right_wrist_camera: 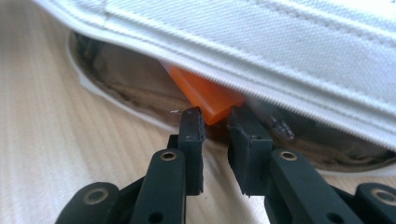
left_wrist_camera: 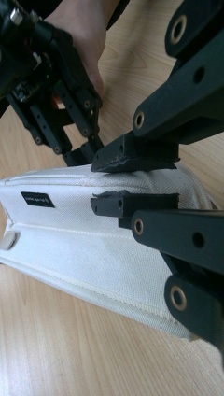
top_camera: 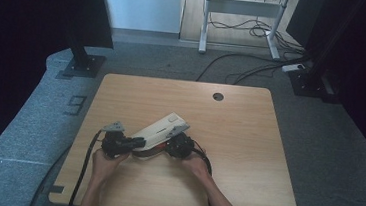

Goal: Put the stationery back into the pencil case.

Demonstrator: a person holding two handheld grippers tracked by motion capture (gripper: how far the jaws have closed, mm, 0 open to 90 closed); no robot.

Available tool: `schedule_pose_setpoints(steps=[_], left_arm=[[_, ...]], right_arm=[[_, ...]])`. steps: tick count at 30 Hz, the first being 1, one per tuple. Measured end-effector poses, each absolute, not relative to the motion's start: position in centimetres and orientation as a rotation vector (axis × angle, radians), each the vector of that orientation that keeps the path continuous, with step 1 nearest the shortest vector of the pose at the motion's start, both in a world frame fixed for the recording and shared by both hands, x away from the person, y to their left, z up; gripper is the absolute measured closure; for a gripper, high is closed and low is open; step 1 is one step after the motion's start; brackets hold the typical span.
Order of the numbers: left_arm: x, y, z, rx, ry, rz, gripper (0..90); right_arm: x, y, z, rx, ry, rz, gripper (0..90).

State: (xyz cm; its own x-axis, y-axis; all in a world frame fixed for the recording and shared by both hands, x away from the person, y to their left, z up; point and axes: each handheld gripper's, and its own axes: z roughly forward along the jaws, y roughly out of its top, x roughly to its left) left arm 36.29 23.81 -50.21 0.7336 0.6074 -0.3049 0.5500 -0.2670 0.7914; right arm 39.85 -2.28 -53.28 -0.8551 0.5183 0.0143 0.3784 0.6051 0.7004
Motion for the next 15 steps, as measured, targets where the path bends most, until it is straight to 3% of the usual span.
schedule_pose_setpoints(steps=[15], left_arm=[[35.7, 23.1, -50.7, 1.982, 0.863, 0.071, 73.9]], right_arm=[[39.5, -5.2, -52.8, 0.786, 2.612, 1.11, 60.2]])
